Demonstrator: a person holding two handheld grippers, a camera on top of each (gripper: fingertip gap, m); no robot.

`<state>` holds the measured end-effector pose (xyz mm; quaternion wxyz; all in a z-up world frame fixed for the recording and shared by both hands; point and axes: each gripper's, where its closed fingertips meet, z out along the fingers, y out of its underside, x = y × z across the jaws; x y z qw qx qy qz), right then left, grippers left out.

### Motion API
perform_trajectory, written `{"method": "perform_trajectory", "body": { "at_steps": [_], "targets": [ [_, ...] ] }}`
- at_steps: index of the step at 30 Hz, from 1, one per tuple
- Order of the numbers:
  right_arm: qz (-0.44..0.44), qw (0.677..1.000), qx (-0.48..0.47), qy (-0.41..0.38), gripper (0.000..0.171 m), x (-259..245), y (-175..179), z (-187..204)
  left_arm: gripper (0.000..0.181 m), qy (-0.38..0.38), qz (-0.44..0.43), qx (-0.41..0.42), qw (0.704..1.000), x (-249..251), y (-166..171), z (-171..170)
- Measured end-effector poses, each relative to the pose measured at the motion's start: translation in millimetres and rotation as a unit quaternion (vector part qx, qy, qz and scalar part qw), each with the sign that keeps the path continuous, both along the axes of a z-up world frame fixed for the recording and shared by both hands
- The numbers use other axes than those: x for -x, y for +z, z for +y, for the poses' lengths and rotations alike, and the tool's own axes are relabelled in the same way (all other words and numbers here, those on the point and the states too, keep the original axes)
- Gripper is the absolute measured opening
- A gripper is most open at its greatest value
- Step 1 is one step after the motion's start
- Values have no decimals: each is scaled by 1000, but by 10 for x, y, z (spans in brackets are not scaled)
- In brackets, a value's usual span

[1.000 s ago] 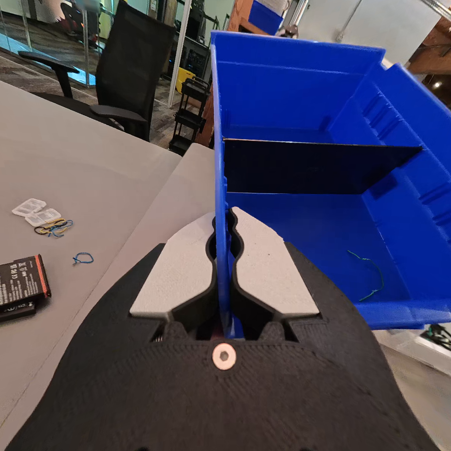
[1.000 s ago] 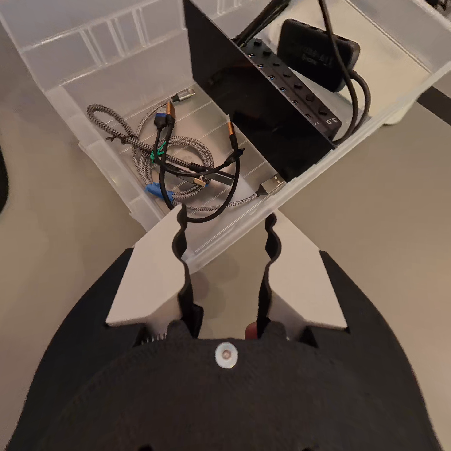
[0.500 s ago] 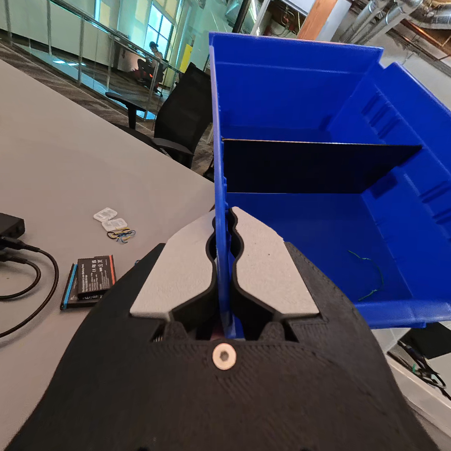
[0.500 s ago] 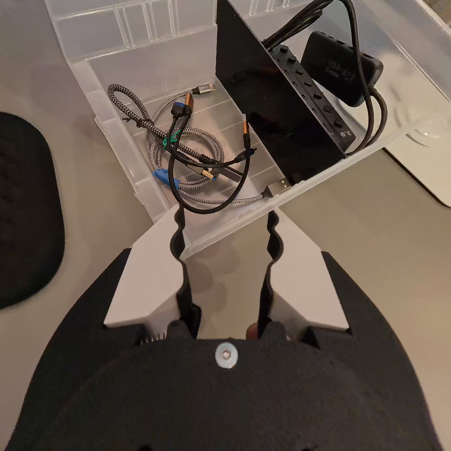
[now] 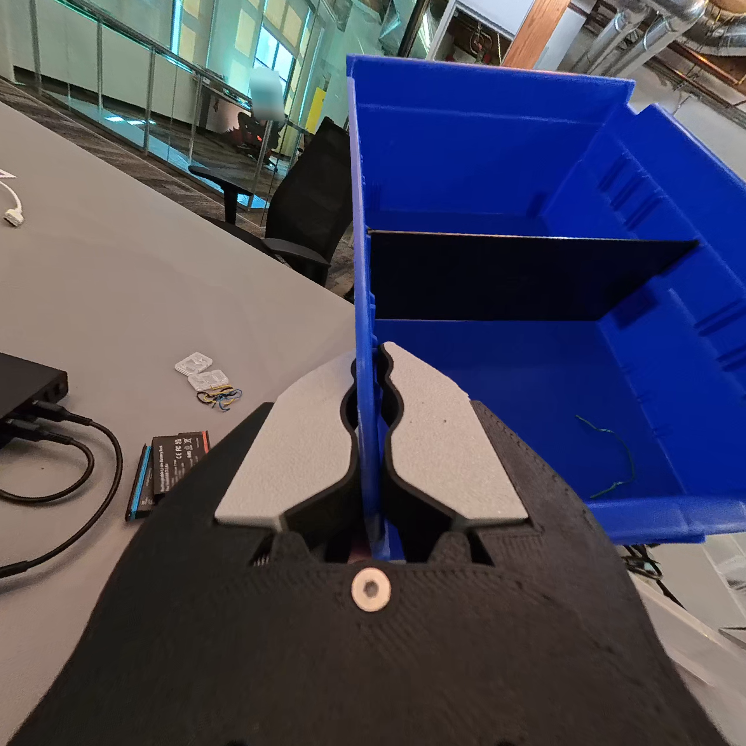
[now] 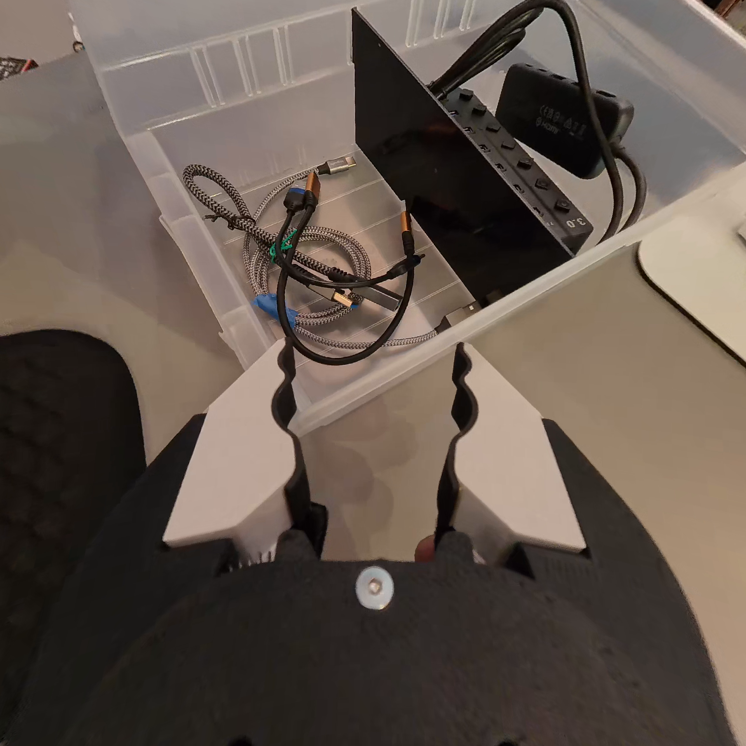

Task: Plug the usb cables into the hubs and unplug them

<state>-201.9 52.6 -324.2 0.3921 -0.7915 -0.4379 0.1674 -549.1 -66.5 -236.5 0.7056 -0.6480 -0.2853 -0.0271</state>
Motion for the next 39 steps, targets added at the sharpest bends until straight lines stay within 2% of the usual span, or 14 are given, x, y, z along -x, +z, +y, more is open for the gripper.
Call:
{"method": "perform_trajectory", "body": {
  "at_steps": [15,20,26,28,30,31,39],
  "targets": [
    [22,999,22,-8,85,569,-72,451,4,-2,-4,-4,1000,68,-29,1],
    [42,998,40,-24,81,717,-109,623,4,1,-6,-7,1000,94,-24,-11],
    [69,995,55,-55,68,836,-114,812,4,4,-6,-3,1000,124,-45,-12],
    [84,992,60,-67,53,843,-98,879,4,4,-7,-3,1000,125,-50,-7],
    [90,991,49,-82,27,805,-76,976,4,2,-8,-2,1000,121,-54,-1],
    [90,991,39,-87,22,787,-70,1030,4,2,-7,-2,1000,117,-55,3],
    [128,978,52,-156,6,638,-52,1417,4,1,-6,-2,1000,110,-52,10]
  ]
}}
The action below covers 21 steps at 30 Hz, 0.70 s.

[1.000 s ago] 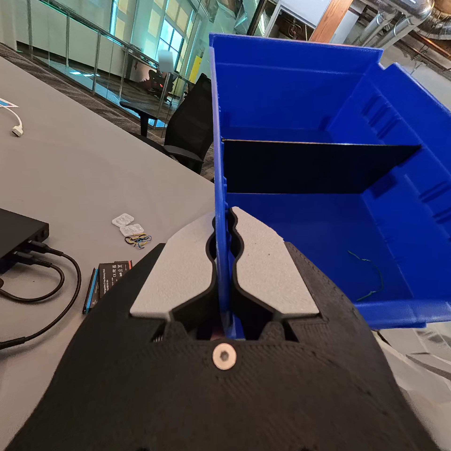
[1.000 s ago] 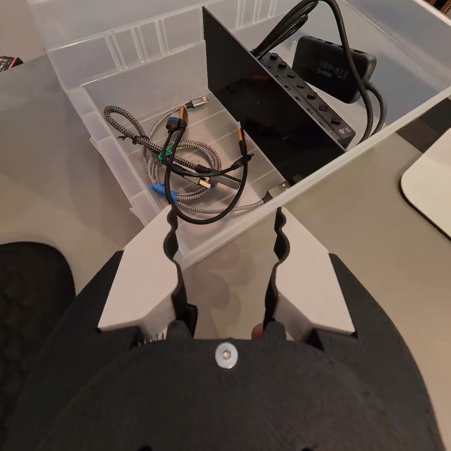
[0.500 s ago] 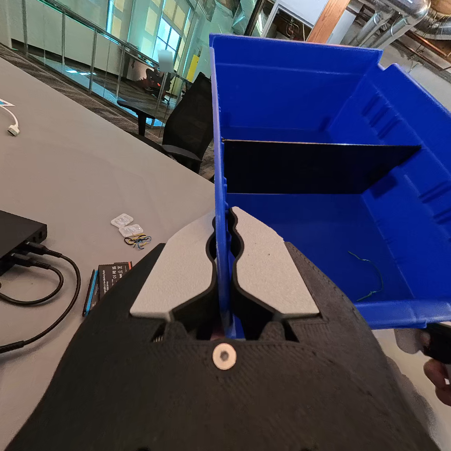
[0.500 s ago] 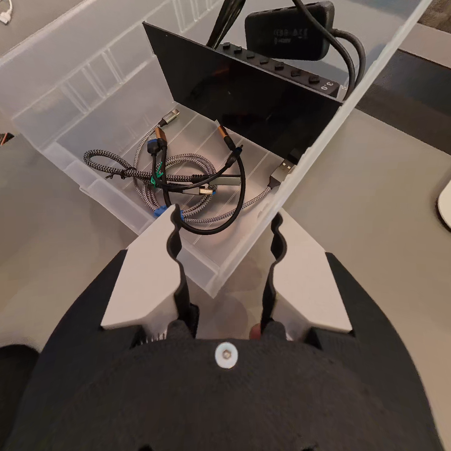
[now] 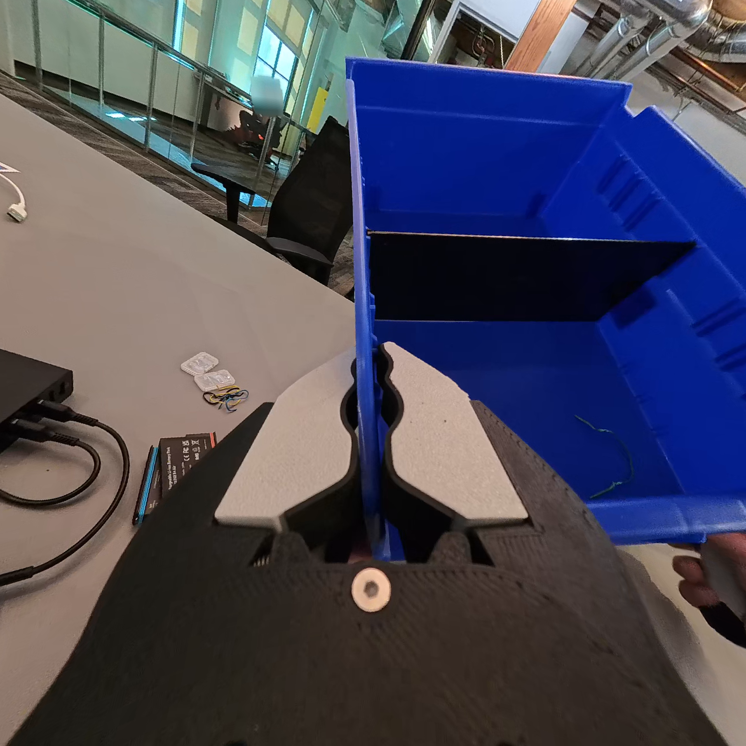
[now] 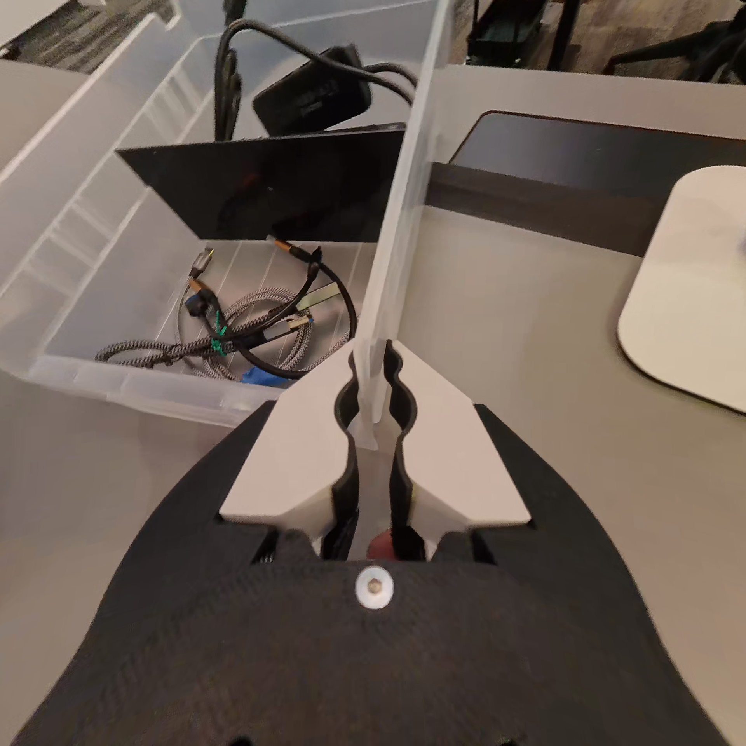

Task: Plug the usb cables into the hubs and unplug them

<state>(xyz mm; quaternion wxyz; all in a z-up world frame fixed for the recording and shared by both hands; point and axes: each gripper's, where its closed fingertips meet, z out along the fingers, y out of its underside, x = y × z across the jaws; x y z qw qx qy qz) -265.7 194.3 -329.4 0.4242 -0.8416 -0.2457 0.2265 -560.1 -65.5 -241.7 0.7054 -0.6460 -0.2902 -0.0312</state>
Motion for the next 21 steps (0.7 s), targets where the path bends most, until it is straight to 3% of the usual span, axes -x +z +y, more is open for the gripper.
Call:
{"method": "perform_trajectory", "body": {
  "at_steps": [13,21],
  "targets": [
    [74,992,16,-105,3,-268,25,449,4,-1,-4,-3,1000,-11,3,7],
    [54,992,-11,-113,8,-128,8,206,4,-3,-8,-5,1000,-24,-5,20]
  ]
}}
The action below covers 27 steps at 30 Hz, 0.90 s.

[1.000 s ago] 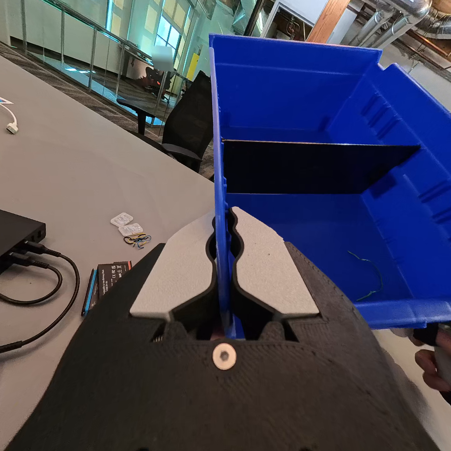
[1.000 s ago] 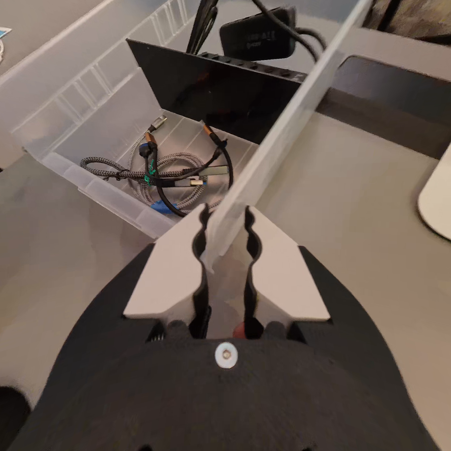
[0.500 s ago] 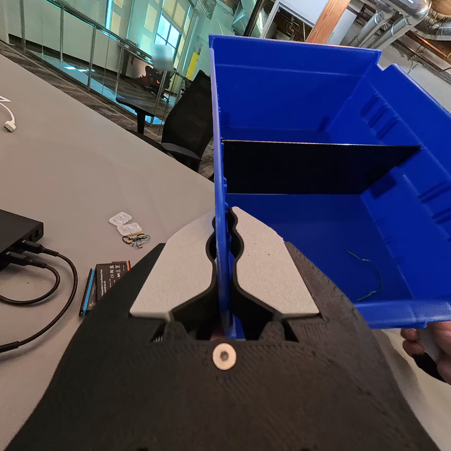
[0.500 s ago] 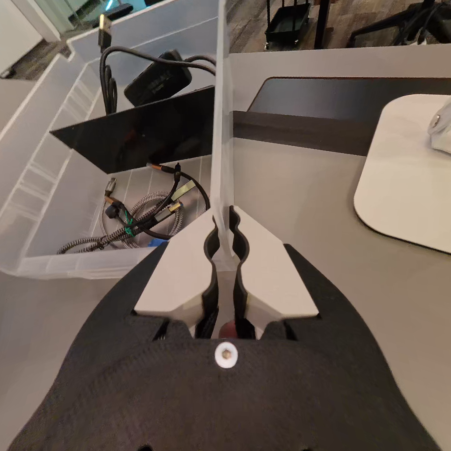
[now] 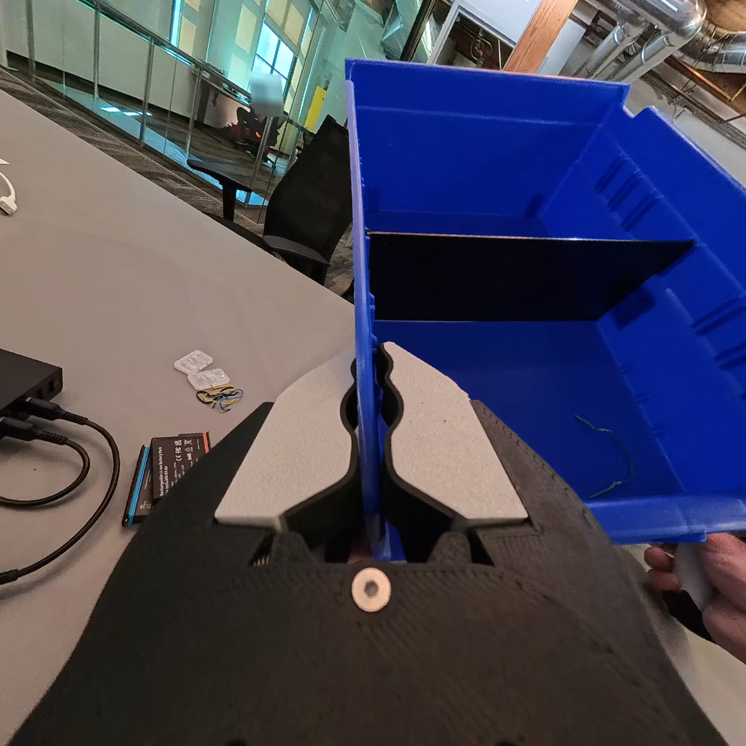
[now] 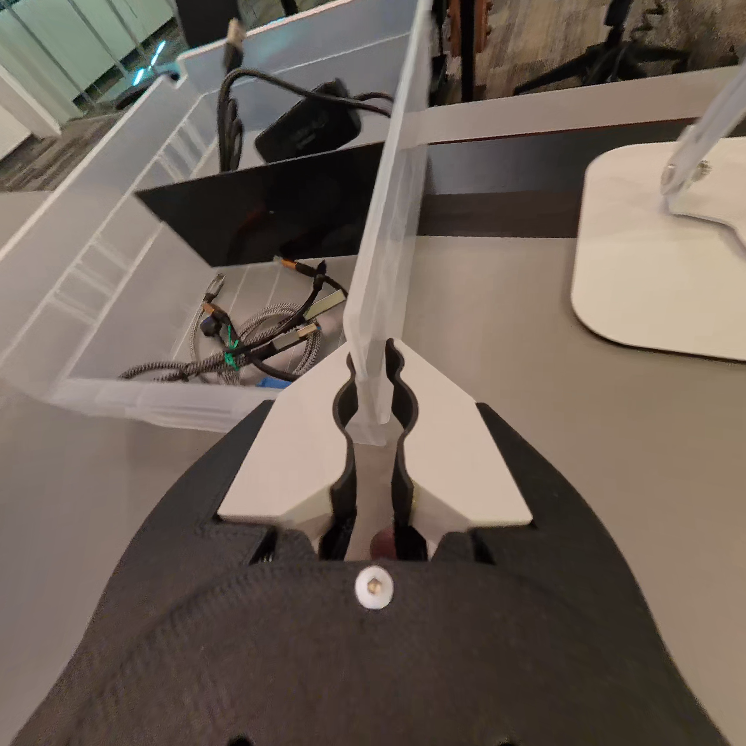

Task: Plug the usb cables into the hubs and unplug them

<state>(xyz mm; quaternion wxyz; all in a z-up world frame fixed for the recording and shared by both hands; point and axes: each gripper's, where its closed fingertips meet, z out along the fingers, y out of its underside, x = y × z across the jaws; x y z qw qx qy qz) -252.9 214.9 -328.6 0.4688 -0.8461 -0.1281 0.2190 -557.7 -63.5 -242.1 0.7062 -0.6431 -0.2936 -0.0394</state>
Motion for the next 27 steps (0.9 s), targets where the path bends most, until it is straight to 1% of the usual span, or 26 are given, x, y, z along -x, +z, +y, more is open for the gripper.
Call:
{"method": "perform_trajectory", "body": {
  "at_steps": [3,7,10,13,15,17,20,22,25,26,27],
  "targets": [
    [-29,999,-16,27,11,143,-6,-92,4,-1,3,1,1000,-18,8,1],
    [-29,998,0,59,19,315,-21,-183,4,-3,8,1,1000,-34,20,1],
    [-40,994,16,98,27,440,-57,-233,4,-5,8,2,1000,-45,11,11],
    [-28,993,26,115,35,429,-20,-239,4,-7,14,5,1000,-68,14,19],
    [-24,991,36,129,48,384,-11,-287,4,-10,21,5,1000,-90,30,27],
    [-26,989,30,140,52,291,59,-344,4,-15,27,2,1000,-125,47,43],
    [-28,987,3,160,62,111,289,-465,4,-27,38,-2,999,-219,96,74],
    [-23,982,-31,183,68,-22,537,-585,3,-41,49,-7,998,-320,147,106],
    [50,966,-81,240,74,-210,1063,-936,4,-58,91,-14,994,-536,305,136],
    [74,957,-98,264,79,-284,1243,-1104,3,-65,106,-16,992,-627,375,150],
    [91,947,-121,283,89,-378,1414,-1278,3,-73,120,-18,990,-725,447,166]
  ]
}}
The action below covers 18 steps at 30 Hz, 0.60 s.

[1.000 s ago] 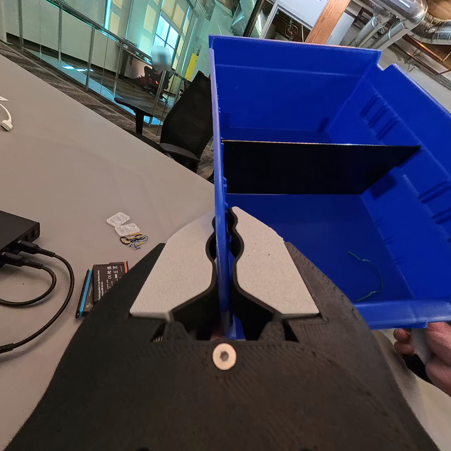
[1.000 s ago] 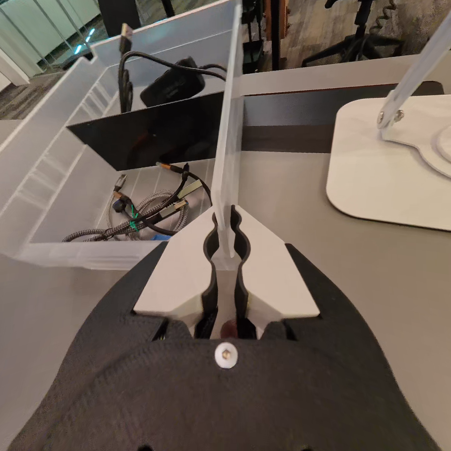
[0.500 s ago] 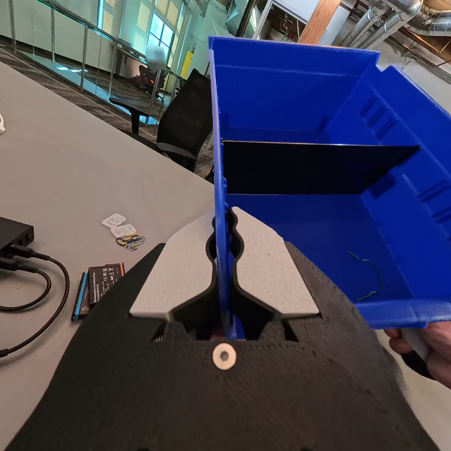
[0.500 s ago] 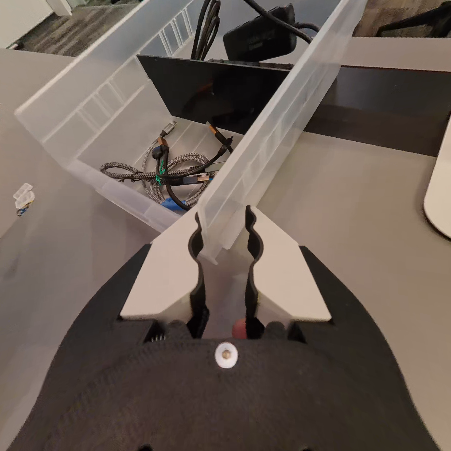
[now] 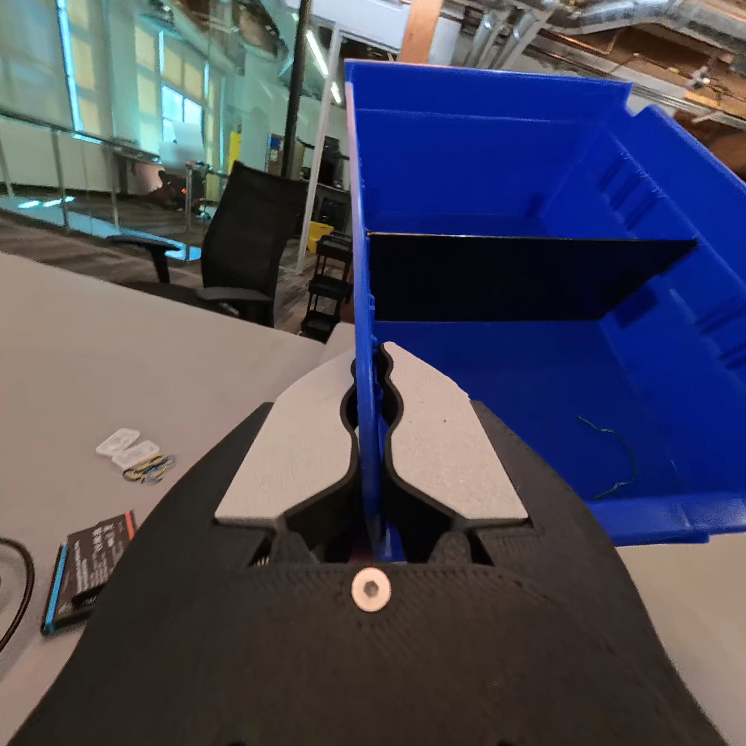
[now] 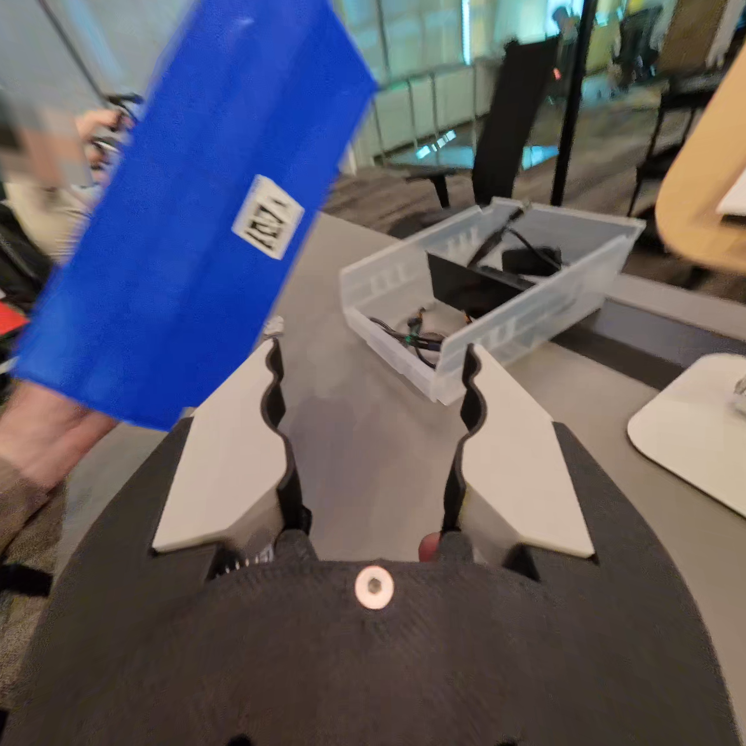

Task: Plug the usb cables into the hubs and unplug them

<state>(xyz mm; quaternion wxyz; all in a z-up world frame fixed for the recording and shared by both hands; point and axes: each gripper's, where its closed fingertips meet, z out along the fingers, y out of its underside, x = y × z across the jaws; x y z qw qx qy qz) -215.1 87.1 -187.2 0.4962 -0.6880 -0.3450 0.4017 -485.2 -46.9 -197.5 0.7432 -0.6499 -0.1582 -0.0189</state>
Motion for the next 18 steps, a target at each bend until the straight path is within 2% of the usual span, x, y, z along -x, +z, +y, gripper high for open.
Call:
{"method": "perform_trajectory", "body": {
  "at_steps": [5,7,10,14,18],
  "targets": [
    [38,992,-113,43,105,-447,518,-810,3,-51,37,6,998,-599,230,128],
    [54,985,-162,22,100,-623,666,-1047,3,-75,46,13,996,-889,266,188],
    [46,981,-184,-32,99,-871,718,-1184,3,-116,70,23,991,-1389,316,273],
    [14,980,-184,-72,96,-1172,605,-1245,3,-185,87,35,978,-2100,375,431],
    [20,979,-167,-117,83,-1676,599,-1236,3,-235,120,43,964,-2634,462,610]
  ]
}}
